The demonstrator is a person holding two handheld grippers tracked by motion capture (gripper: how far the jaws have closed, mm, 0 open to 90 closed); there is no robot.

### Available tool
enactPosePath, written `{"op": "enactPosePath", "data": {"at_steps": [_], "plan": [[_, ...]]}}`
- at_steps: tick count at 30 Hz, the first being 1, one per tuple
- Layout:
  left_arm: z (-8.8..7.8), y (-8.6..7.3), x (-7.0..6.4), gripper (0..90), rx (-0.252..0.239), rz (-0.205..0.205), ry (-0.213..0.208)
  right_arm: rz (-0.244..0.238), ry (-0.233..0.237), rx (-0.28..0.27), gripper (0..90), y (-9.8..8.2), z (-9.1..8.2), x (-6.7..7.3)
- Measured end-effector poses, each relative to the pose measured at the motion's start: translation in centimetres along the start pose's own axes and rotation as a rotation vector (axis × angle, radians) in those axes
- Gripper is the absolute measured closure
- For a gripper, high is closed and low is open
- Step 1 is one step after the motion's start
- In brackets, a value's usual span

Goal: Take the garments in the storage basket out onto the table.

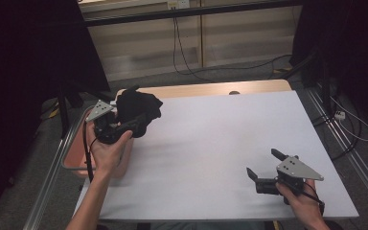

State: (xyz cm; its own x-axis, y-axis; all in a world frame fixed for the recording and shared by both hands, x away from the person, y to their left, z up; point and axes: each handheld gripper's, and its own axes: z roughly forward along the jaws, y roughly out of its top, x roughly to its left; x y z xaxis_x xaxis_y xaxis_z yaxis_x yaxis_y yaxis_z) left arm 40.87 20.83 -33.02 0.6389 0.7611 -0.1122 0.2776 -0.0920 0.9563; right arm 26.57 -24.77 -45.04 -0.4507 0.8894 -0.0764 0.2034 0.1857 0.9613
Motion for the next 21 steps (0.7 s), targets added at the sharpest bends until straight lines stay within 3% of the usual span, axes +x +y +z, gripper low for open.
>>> {"op": "enactPosePath", "data": {"at_steps": [4,13,21], "plan": [[0.4,0.1,-1.0,42.9,0.003,0.018,-0.025,0.002,0.002,0.002,0.0,0.0,0.0,0.0],[1.4,-0.2,-2.7,42.9,0.022,0.051,-0.036,0.002,0.006,0.000,0.0,0.0,0.1,0.0],[3.0,-1.0,-4.1,42.9,0.069,0.080,-0.070,0.004,0.010,0.002,0.0,0.0,0.1,0.0]]}}
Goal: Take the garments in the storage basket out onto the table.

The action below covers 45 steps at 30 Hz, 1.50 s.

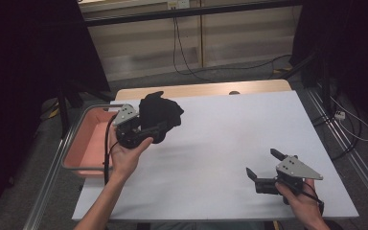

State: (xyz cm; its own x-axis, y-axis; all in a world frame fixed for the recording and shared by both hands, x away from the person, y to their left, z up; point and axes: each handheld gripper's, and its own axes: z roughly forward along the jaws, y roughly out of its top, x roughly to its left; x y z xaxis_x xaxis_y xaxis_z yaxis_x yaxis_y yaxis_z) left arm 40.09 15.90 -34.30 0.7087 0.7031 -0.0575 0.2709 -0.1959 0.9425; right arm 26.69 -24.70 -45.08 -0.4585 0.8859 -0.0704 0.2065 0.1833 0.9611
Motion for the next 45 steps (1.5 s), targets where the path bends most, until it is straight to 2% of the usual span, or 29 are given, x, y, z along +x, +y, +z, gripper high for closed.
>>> {"op": "enactPosePath", "data": {"at_steps": [12,14,21,30,32,37,38,39,41,44,45], "plan": [[2.9,-1.5,-1.8,42.8,0.079,0.023,-0.052,-0.002,0.001,0.001,0.0,0.0,0.0,0.0],[3.4,-1.5,-1.8,42.8,0.090,0.008,-0.077,-0.003,0.001,0.000,0.0,0.0,0.0,0.0],[4.6,-2.3,-2.1,42.7,0.129,0.007,-0.093,-0.003,0.002,0.000,0.0,0.0,0.0,0.0],[6.2,-3.3,-2.9,42.7,0.178,0.025,-0.114,-0.004,0.002,0.001,0.0,0.0,0.0,0.0],[6.6,-3.3,-2.9,42.7,0.188,0.018,-0.105,-0.003,0.002,0.002,0.0,0.0,0.1,0.0],[7.4,-3.3,-3.2,42.6,0.198,0.011,-0.113,-0.004,0.001,0.003,0.0,0.0,0.2,0.0],[7.5,-3.2,-3.2,42.6,0.201,0.026,-0.109,-0.004,-0.001,0.004,0.0,0.0,0.2,0.0],[7.7,-3.1,-3.3,42.6,0.202,0.022,-0.110,-0.003,-0.001,0.004,0.0,0.0,0.2,0.0],[8.1,-2.9,-3.4,42.5,0.206,0.016,-0.122,-0.006,-0.002,0.004,0.0,0.0,0.2,0.0],[8.9,-2.9,-3.8,42.5,0.230,0.035,-0.136,-0.003,0.001,0.007,0.0,0.0,0.3,0.0],[9.1,-3.0,-3.9,42.5,0.236,0.020,-0.146,-0.004,0.003,0.009,0.0,0.0,0.3,0.0]]}}
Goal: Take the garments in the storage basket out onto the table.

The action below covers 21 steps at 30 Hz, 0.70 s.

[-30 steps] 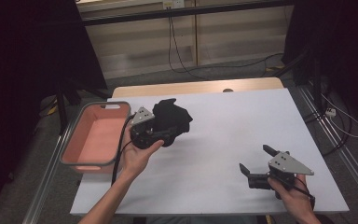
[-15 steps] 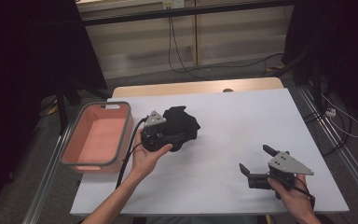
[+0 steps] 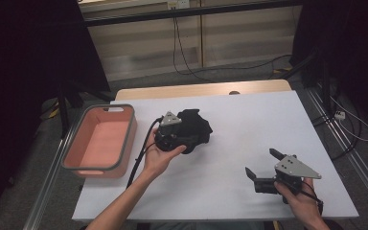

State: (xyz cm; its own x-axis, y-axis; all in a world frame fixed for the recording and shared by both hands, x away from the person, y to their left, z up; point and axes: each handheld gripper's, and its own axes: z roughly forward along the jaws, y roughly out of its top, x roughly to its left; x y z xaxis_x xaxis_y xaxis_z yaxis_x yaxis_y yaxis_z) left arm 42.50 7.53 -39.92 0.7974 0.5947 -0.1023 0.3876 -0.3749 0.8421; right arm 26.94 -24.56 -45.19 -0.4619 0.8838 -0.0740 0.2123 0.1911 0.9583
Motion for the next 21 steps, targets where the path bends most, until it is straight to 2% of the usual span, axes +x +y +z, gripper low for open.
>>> {"op": "enactPosePath", "data": {"at_steps": [5,9,17,19,21], "plan": [[1.5,-0.9,-0.4,42.3,0.053,0.015,-0.017,0.001,0.001,0.000,0.0,0.0,0.0,0.0],[2.0,-1.5,-0.5,41.7,0.084,0.015,-0.026,0.002,0.004,-0.001,0.0,0.0,0.0,0.0],[3.3,-2.8,-0.4,39.5,0.130,-0.002,-0.027,-0.004,0.006,-0.001,0.0,0.0,0.0,0.0],[3.6,-2.9,-0.4,39.0,0.129,-0.012,-0.026,-0.002,0.007,0.001,0.0,0.0,0.0,0.0],[3.8,-2.9,-0.6,38.5,0.128,-0.002,-0.019,-0.004,0.005,0.000,0.0,0.0,0.0,0.0]]}}
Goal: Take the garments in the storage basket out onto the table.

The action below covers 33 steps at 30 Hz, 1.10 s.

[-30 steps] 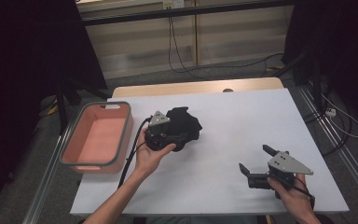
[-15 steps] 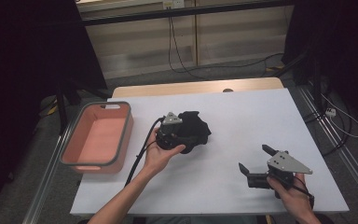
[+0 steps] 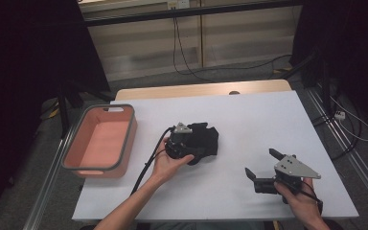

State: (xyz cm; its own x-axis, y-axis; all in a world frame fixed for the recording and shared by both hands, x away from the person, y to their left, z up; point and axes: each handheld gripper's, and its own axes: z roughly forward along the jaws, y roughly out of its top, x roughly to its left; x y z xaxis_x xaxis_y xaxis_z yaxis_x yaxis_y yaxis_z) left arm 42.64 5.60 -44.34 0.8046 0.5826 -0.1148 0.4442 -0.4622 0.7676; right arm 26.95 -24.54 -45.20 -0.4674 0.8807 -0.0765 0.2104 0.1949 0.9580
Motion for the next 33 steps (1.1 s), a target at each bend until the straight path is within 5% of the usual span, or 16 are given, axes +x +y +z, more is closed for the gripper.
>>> {"op": "enactPosePath", "data": {"at_steps": [17,28,33], "plan": [[1.8,-0.8,0.0,24.6,-0.022,0.041,0.015,-0.005,0.003,-0.002,0.0,0.0,-0.1,0.1],[1.8,-0.7,0.1,6.9,-0.044,0.077,0.025,-0.008,0.000,0.001,0.0,0.0,-0.1,0.1],[1.1,-0.5,0.0,5.9,-0.049,0.091,0.015,-0.006,0.006,-0.003,0.0,0.0,-0.1,0.1]]}}
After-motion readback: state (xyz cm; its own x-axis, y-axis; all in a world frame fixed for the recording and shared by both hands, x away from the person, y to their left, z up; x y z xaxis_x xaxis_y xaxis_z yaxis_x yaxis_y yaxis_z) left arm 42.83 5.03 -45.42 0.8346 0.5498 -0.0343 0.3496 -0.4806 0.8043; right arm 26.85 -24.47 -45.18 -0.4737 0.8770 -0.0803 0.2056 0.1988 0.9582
